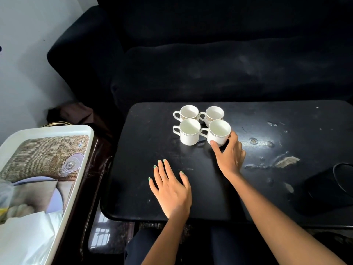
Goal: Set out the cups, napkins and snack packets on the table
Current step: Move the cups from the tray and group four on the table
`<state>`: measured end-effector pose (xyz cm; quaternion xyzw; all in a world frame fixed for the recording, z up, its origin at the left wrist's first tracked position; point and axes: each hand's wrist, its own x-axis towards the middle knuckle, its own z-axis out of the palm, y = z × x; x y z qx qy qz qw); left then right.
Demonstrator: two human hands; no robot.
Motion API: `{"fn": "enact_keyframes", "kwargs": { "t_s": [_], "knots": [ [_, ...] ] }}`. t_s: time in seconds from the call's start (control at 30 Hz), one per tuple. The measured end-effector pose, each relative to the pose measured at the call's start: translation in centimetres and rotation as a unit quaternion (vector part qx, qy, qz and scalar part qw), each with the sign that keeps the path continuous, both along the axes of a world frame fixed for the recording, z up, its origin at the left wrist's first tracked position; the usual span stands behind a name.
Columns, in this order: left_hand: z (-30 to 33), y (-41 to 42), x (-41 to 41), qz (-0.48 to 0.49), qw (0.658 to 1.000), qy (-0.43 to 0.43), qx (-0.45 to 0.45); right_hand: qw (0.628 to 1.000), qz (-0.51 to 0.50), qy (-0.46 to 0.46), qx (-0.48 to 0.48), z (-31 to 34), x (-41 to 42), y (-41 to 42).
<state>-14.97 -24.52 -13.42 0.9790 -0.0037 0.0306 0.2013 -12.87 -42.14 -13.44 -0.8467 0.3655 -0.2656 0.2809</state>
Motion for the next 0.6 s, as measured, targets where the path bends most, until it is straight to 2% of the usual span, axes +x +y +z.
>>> {"fn": "enact_keyframes", "kwargs": {
  "t_s": [0.6],
  "knots": [
    [-0.28,0.04,0.13,-0.004,1.0,0.009,0.01,1.0,-0.007,0.0,-0.007,-0.4,0.15,-0.4]
  ]
}}
